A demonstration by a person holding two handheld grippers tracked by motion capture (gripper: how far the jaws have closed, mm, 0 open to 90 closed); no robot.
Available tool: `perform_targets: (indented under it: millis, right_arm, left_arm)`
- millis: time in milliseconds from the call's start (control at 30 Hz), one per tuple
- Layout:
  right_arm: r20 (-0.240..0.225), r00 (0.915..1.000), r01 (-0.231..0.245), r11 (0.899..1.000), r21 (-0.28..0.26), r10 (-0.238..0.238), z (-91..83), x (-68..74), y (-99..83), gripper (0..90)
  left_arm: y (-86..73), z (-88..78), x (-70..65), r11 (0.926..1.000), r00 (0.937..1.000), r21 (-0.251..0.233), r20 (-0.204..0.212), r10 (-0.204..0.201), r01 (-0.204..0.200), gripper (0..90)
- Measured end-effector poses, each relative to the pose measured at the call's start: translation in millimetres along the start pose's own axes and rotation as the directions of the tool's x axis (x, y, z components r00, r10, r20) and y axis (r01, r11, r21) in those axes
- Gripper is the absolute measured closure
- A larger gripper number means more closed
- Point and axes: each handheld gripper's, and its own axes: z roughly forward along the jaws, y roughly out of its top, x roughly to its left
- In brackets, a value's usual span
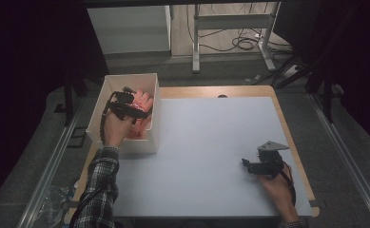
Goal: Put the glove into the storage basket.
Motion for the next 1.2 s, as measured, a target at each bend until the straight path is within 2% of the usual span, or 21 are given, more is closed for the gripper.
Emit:
perform_targets:
  millis: [200, 600, 933, 1200]
  right_arm:
    - [0.005, 1.0000, 0.000, 1.000, 0.000, 0.000, -0.1, 0.2, -0.1, 19.1]
    - [0.007, 1.0000, 0.000, 1.000, 0.000, 0.000, -0.1, 0.5, -0.1, 18.8]
    - [0.009, 1.0000, 0.000, 1.000, 0.000, 0.000, -0.2, 0.8, -0.2, 18.7]
    - [0.010, 0.9999, 0.000, 1.000, 0.000, 0.000, -0.2, 0.8, -0.2, 18.6]
  left_arm:
    - [-1.3, -7.9, -2.7, 0.9996, 0.9999, -0.028, 0.015, 0.008, -0.007, 1.8]
    - [-4.6, -27.5, -11.7, 0.9957, 0.9977, -0.078, 0.042, 0.053, -0.050, 2.1]
    - [-11.6, -42.9, -18.1, 0.9894, 0.9937, -0.125, 0.075, 0.083, -0.073, 2.2]
    - [-18.6, -56.9, -25.4, 0.9817, 0.9875, -0.161, 0.104, 0.119, -0.101, 2.4]
